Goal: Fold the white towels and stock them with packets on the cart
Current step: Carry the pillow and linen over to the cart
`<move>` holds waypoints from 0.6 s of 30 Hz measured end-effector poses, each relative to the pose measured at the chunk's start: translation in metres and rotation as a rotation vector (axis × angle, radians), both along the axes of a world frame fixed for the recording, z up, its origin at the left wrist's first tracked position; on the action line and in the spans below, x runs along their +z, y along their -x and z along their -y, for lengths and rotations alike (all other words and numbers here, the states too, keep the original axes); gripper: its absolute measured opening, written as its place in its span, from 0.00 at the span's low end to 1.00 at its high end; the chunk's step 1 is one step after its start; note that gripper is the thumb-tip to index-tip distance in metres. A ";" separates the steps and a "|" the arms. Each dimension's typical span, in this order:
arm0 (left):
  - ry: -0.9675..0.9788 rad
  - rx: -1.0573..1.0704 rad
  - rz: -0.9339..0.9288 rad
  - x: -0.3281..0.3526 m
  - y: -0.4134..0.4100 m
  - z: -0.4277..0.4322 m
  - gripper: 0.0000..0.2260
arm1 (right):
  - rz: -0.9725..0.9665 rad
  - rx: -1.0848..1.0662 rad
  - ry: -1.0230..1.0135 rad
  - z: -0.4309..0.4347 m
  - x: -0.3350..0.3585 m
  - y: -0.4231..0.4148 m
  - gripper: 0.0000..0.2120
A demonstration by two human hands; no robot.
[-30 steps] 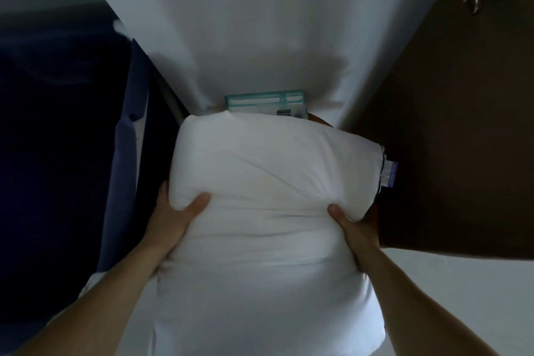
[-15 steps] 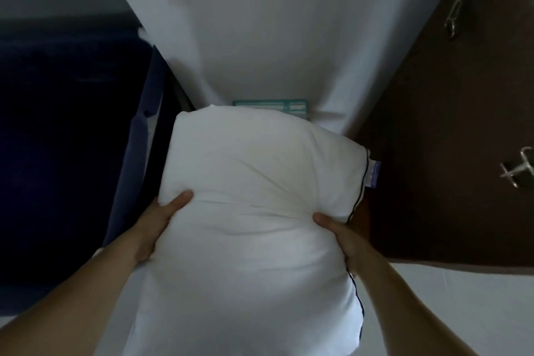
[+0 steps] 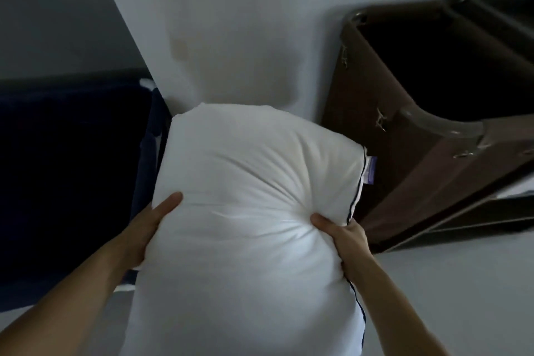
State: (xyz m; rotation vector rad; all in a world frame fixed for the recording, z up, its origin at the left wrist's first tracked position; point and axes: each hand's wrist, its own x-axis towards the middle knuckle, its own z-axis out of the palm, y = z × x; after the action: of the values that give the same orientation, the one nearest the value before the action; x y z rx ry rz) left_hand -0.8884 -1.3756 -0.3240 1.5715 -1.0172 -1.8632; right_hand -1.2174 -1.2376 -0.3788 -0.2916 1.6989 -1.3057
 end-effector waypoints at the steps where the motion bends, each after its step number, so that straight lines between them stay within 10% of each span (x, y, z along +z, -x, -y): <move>1: 0.024 -0.033 -0.017 0.007 -0.001 -0.010 0.30 | -0.007 -0.035 0.014 -0.017 0.006 -0.005 0.18; 4: 0.077 -0.117 -0.040 0.018 -0.002 -0.038 0.43 | -0.024 -0.106 0.043 -0.070 0.024 -0.018 0.18; 12: 0.066 -0.262 -0.163 0.041 0.063 -0.126 0.22 | -0.043 -0.298 0.062 -0.212 0.058 0.005 0.19; 18: -0.006 -0.363 -0.206 0.030 0.159 -0.196 0.34 | -0.065 -0.419 0.067 -0.315 0.062 0.074 0.35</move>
State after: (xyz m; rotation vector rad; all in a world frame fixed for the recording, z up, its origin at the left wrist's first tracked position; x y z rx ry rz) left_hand -1.0473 -1.1795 -0.2941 1.2250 -1.2642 -2.2149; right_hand -1.2910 -0.9223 -0.3166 -0.0131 1.8371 -1.6737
